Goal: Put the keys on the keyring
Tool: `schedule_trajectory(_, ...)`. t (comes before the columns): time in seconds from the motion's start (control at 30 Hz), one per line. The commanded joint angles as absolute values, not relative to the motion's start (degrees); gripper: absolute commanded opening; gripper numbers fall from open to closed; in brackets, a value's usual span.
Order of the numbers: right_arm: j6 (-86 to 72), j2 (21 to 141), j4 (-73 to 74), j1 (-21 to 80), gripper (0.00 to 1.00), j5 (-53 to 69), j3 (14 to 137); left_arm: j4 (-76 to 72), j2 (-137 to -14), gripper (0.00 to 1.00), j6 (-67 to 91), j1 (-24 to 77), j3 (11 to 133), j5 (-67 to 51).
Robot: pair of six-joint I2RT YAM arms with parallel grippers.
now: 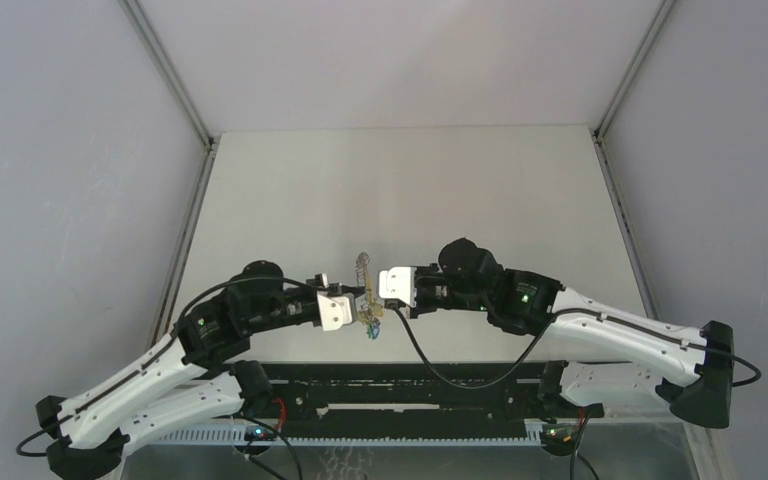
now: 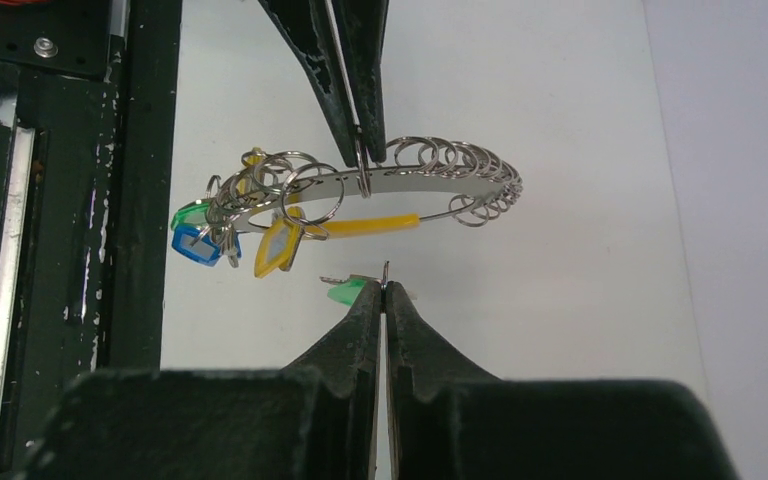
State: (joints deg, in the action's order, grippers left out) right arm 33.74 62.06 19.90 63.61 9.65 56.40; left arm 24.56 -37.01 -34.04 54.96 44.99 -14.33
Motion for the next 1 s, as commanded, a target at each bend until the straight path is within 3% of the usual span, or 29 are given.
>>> schedule_trajectory(0.0, 35.63, 61.23, 17.72, 65.65, 0.00, 7.33, 58.36, 20.74, -36.77, 0.00, -34.27, 54.76, 44.11, -14.52)
schedule_trajectory(0.97, 39.14, 62.76, 14.87, 72.69, 0.00, -1.59, 58.35, 20.63, -37.06, 0.00, -34.54, 54.93, 43.82, -14.96)
